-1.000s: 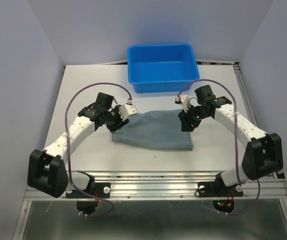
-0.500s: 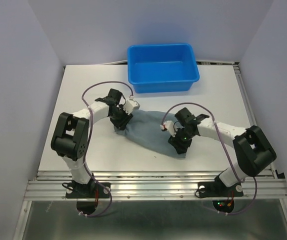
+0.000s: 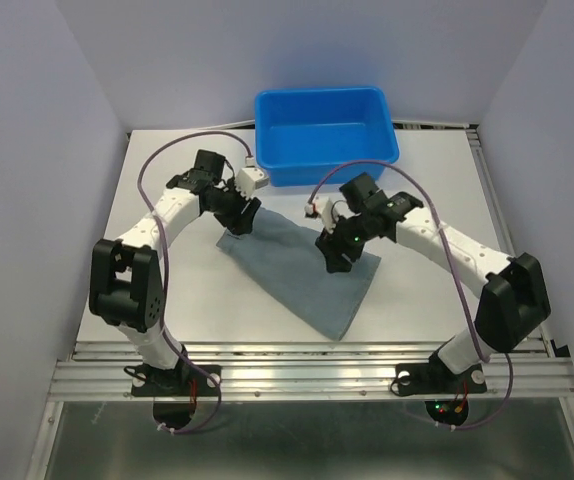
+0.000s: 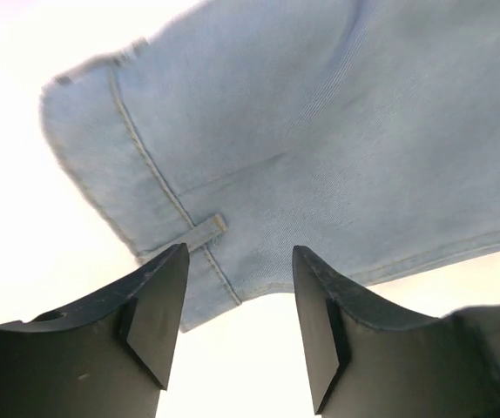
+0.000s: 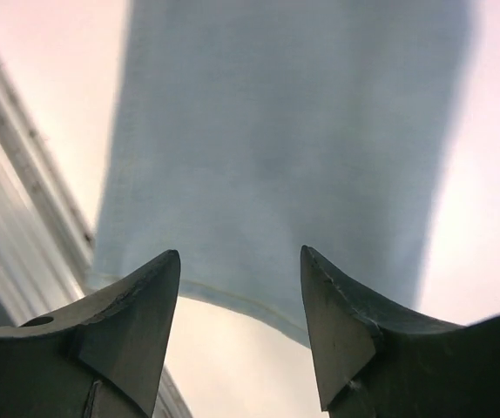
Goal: Fold and stack the skirts
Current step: Fold the skirt
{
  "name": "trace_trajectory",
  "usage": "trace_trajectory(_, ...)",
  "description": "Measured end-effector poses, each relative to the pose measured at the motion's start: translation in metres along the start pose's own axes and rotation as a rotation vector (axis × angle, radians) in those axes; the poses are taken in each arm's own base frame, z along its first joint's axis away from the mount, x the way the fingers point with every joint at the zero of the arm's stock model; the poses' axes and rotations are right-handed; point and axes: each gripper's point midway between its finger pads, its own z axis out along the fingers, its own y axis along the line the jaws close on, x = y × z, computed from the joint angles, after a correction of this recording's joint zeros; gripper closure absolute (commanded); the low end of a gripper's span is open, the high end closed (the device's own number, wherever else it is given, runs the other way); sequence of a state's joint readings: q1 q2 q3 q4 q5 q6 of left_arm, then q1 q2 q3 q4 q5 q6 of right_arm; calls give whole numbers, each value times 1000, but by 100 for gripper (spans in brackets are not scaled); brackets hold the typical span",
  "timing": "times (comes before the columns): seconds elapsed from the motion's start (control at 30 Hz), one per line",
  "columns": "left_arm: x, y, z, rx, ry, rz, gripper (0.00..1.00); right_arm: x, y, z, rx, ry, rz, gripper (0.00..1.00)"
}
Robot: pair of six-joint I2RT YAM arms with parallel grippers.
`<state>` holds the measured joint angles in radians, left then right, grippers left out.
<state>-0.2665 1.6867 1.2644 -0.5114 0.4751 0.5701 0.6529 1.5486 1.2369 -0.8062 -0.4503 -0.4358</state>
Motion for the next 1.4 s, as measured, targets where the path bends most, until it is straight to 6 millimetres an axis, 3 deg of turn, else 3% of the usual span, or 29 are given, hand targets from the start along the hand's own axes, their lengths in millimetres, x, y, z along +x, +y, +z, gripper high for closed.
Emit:
trace_trajectory(0.03,-9,0,-6,-6,-27,11,28,-4,-16,-9,37,-23,28,37)
trace_trajectory(0.13,-39,6,-22,-40,-122,35,26,-1,-62,-29,142,-55,129,37)
trace_trajectory(0.23,-64,19,-23,-78,-204,5,26,21,-95,-33,204,-19,227,37)
trace_trajectory(0.37,-72,36,-7,-101,-250,-83,26,46,-106,-20,200,47,286,34)
trace_trajectory(0.5,-66,57,14,-115,-261,-217,26,66,-118,-12,188,85,337,26)
trace_trajectory(0.7,-47,84,35,-130,-257,-390,27,87,-126,5,134,125,385,27)
trace_trajectory(0.8,-38,91,41,-130,-249,-452,31,93,-125,13,108,142,390,33)
trace_trajectory(1.0,-26,91,55,-40,-245,-545,48,97,-121,26,41,142,410,45)
trace_trajectory(1.13,-27,87,57,30,-268,-597,72,95,-118,28,7,123,418,50)
trace_trajectory(1.3,-34,88,53,93,-316,-642,100,95,-110,30,-38,113,421,64)
trace_trajectory(1.4,-30,96,49,94,-348,-681,100,95,-103,31,-75,110,423,66)
